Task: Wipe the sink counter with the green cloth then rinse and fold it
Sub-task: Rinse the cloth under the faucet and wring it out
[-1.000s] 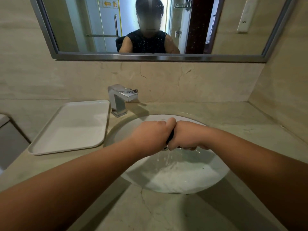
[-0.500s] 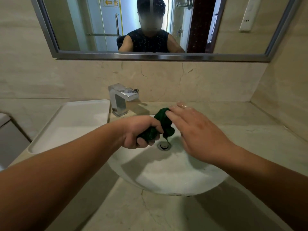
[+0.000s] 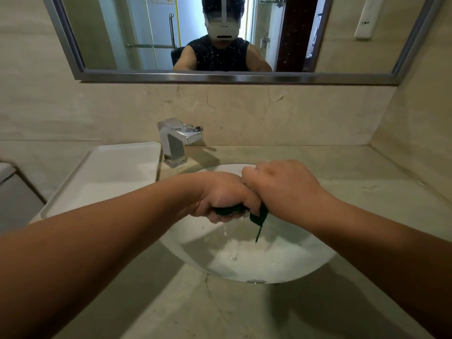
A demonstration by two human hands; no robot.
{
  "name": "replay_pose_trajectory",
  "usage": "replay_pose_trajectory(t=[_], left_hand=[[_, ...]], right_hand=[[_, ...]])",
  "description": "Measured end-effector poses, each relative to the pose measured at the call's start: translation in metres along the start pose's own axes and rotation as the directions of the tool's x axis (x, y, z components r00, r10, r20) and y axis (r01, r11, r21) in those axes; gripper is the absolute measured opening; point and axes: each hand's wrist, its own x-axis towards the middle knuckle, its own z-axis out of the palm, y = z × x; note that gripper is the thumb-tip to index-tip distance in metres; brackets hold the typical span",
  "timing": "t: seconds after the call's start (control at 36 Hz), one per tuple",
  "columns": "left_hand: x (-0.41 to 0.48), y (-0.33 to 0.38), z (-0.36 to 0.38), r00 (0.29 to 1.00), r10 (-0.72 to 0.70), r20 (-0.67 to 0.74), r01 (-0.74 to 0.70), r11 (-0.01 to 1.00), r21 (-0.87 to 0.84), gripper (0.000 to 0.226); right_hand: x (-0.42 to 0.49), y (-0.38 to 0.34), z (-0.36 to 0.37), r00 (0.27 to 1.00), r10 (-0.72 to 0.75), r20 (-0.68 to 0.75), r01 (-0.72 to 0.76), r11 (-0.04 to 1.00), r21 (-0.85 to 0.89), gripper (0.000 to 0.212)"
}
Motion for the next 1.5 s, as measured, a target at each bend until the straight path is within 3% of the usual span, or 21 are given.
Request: replay_pose_trajectory(t=[0.06,0.19,0.28,0.39,0.5,0.56,0.67,0.83,0.89,0.94,1.0,1.06,1.11,1.17,1.22,1.25,1.28,1.33,1.39,1.42,1.5], left_hand=[[0.003,0.001,0.005,0.993,0.009,-0.120,-0.002,0.998,0.063,0.032],[0.011,0.001,0.005,0.935,0.097,-0.341,-0.028,0.979,0.203,0.022],[0.011,0.003,0.005,0.901,0.225,-0.371,-0.026,0.882,0.471,0.019],[0.005,0.003,0.003,0.871,0.359,-0.336,-0.094,0.792,0.603,0.047],[0.004,0.001,0.005,0.883,0.327,-0.337,-0.027,0.752,0.658,0.092],[0.007,0.001,0.009,0.867,0.320,-0.382,0.069,0.682,0.728,0.083],[0.012,-0.003,0.018,0.795,0.408,-0.448,0.215,0.501,0.838,0.033],[0.018,-0.016,0.017,0.673,0.585,-0.452,0.194,0.450,0.872,0.013],[0.020,-0.022,0.015,0.593,0.679,-0.434,0.174,0.418,0.892,0.018],[0.023,-0.030,0.014,0.552,0.757,-0.348,0.085,0.364,0.927,0.020],[0.028,-0.037,0.014,0.519,0.819,-0.244,0.015,0.276,0.961,0.027],[0.035,-0.043,0.014,0.487,0.846,-0.217,0.009,0.244,0.970,0.031],[0.037,-0.042,0.013,0.493,0.814,-0.308,-0.025,0.367,0.930,0.030],[0.035,-0.040,0.009,0.532,0.703,-0.472,-0.067,0.590,0.804,0.024],[0.033,-0.040,-0.001,0.614,0.537,-0.578,-0.169,0.805,0.569,0.018],[0.031,-0.040,-0.006,0.656,0.452,-0.604,-0.236,0.884,0.404,0.016],[0.029,-0.040,-0.011,0.709,0.353,-0.610,-0.294,0.935,0.199,0.014],[0.026,-0.041,-0.019,0.837,0.172,-0.519,-0.325,0.920,-0.220,0.011],[0.023,-0.039,-0.023,0.933,0.098,-0.347,-0.260,0.850,-0.458,0.014],[0.021,-0.037,-0.023,0.969,0.094,-0.229,-0.206,0.819,-0.536,0.016],[0.017,-0.034,-0.027,0.979,0.144,0.147,-0.020,0.778,-0.628,0.024]], right_hand=[[0.003,-0.003,0.002,0.984,0.111,0.140,-0.102,0.992,-0.069,0.024],[0.013,-0.004,0.008,0.945,0.241,0.222,-0.230,0.970,-0.076,0.018],[0.021,-0.006,0.008,0.893,0.313,0.323,-0.301,0.949,-0.088,0.014],[0.029,-0.005,0.009,0.825,0.386,0.413,-0.397,0.916,-0.063,0.024],[0.030,-0.010,0.012,0.797,0.412,0.441,-0.461,0.887,0.005,0.007],[0.031,-0.014,0.014,0.775,0.420,0.472,-0.487,0.873,0.024,0.007],[0.034,-0.016,0.019,0.730,0.391,0.561,-0.491,0.871,0.033,0.015],[0.036,-0.015,0.007,0.670,0.246,0.701,-0.387,0.921,0.047,0.026],[0.033,-0.009,0.003,0.634,0.232,0.738,-0.527,0.828,0.193,0.027],[0.028,-0.003,0.000,0.574,0.200,0.794,-0.703,0.617,0.353,0.029],[0.024,0.003,0.001,0.515,0.149,0.844,-0.805,0.424,0.416,0.030],[0.022,0.006,0.004,0.477,0.114,0.871,-0.849,0.317,0.423,0.024],[0.021,0.006,0.004,0.482,0.114,0.869,-0.865,0.219,0.451,0.015],[0.020,0.006,0.002,0.532,0.177,0.828,-0.846,0.074,0.527,0.012],[0.017,0.007,0.000,0.605,0.292,0.741,-0.748,-0.110,0.654,0.029],[0.015,0.007,0.000,0.657,0.373,0.655,-0.662,-0.132,0.738,0.039],[0.011,0.007,0.000,0.712,0.458,0.532,-0.573,-0.058,0.818,0.047],[-0.001,0.004,0.000,0.823,0.523,0.220,-0.425,0.310,0.850,0.055],[-0.015,-0.001,0.007,0.939,0.345,0.006,-0.272,0.728,0.629,0.070],[-0.021,-0.001,0.014,0.971,0.239,-0.031,-0.196,0.859,0.472,0.079],[-0.029,0.006,0.034,0.992,0.086,-0.089,-0.076,0.991,0.106,0.107]])
